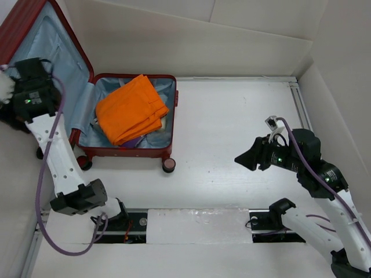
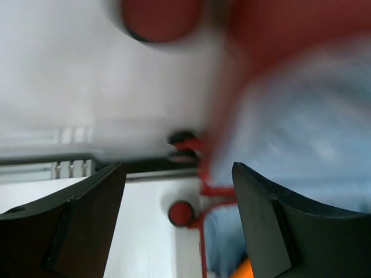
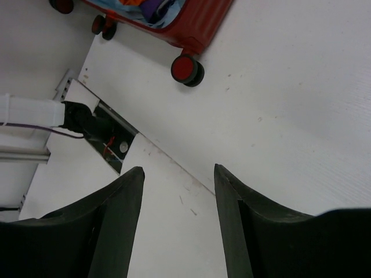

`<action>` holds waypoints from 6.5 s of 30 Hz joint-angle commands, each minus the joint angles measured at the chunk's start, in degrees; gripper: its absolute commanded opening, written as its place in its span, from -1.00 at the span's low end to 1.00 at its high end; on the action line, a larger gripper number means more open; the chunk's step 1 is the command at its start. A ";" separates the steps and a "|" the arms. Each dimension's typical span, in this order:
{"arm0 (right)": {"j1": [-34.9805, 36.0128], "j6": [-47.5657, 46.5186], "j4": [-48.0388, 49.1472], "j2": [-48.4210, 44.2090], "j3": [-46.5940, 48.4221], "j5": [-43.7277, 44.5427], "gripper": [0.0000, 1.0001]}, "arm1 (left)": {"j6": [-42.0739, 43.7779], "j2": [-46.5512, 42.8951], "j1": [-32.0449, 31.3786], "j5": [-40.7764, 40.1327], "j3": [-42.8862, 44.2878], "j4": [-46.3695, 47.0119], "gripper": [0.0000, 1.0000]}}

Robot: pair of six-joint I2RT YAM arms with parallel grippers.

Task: Pack the luggage

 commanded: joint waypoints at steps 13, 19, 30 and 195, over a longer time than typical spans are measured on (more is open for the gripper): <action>1.99 -0.82 3.75 3.18 0.82 -1.55 0.15 | 4.13 2.57 7.80 4.82 10.88 4.37 0.37; 1.99 -0.82 3.75 3.18 0.82 0.03 0.15 | 4.13 5.29 7.80 4.11 13.43 3.85 0.26; 1.99 -0.82 1.91 3.18 0.82 2.14 0.15 | 2.91 8.91 9.55 4.55 16.68 3.33 -0.19; 4.72 5.51 22.64 43.26 17.61 8.99 0.08 | 3.96 23.40 1.47 29.78 -14.88 32.25 -0.22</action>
